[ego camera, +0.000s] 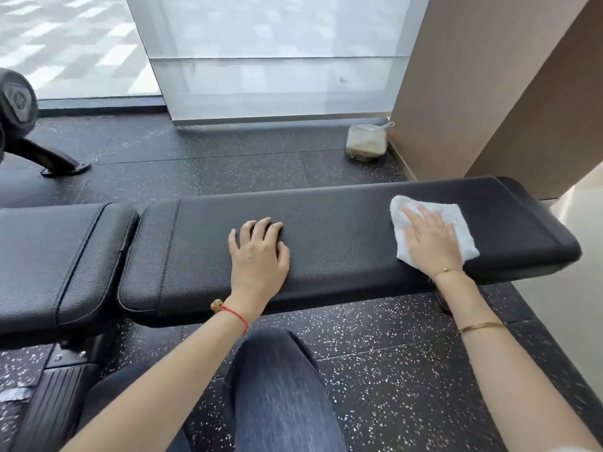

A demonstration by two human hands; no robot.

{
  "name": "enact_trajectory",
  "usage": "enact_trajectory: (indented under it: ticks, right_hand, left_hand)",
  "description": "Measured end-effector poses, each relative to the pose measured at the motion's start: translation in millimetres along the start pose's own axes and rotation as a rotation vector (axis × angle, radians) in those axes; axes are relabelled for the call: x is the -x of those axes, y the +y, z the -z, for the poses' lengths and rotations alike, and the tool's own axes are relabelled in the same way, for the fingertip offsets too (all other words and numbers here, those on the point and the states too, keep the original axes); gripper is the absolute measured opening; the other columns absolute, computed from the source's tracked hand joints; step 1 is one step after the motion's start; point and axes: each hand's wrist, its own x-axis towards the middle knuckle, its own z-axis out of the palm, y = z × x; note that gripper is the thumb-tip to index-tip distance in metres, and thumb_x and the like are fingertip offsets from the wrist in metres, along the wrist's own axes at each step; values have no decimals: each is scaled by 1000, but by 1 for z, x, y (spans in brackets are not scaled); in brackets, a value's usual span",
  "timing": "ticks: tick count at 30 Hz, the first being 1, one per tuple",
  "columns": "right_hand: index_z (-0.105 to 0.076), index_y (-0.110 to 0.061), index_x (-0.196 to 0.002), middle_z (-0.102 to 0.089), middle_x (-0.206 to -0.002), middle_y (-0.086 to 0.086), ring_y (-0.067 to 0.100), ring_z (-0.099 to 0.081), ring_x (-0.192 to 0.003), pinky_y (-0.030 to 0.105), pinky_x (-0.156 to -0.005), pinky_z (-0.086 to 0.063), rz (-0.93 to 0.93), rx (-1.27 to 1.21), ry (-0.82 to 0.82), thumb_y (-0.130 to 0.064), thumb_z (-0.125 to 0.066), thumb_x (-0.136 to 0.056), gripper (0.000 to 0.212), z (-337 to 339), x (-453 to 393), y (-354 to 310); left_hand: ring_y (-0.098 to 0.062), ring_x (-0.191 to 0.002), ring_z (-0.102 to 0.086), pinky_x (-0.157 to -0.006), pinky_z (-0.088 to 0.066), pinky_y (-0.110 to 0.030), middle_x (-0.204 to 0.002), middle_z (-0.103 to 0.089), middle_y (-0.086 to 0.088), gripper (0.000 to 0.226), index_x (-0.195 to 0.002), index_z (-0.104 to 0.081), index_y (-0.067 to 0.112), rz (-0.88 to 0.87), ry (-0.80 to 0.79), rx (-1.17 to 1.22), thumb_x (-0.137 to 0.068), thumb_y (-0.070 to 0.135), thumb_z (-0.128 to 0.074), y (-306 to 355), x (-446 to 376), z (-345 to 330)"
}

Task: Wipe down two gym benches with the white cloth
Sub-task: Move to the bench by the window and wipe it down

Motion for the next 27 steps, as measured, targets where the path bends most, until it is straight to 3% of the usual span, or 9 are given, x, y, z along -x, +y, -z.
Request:
enact_trajectory:
  ticks: [6, 16, 21, 27]
  right_hand:
    - [-34, -32, -149, -23, -161, 1, 25, -18, -147, 51, -120, -5, -32, 30, -75, -35, -25, -103, 47, 2, -45, -13]
    - [-29, -34, -150, -19, -163, 0, 29, -11, -151, 51, -121, -3, 440, 5, -173, -37, -25, -105, 46, -26, -22, -132]
    - [-28, -34, -151, -15, -163, -2, 28, -7, -151, 50, -122, -1, 518, -9, -198, -38, -24, -105, 46, -33, -10, -157]
    - [-27, -34, -151, -13, -164, -1, 29, -5, -152, 49, -122, 1, 536, -27, -200, -37, -23, -105, 46, -38, -4, -170]
  left_hand:
    - [-26, -132, -44, -115, -26, -52, -140, -54, 2, 39, -130, -58, 21, 14, 6, -33, -93, 29, -48, 5, 0, -1]
    - [-22, -131, -48, -118, -26, -48, -134, -58, -1, 35, -124, -63, 16, 64, 72, 90, -91, 19, -55, 6, 3, 0]
    - [-25, -123, -52, -112, -36, -43, -125, -62, -5, 31, -117, -66, 11, 116, 119, 139, -87, 12, -56, 4, 2, 3]
    - [-24, -122, -53, -110, -35, -41, -124, -63, -2, 31, -114, -67, 13, 172, 148, 98, -85, 14, -56, 6, 5, 5]
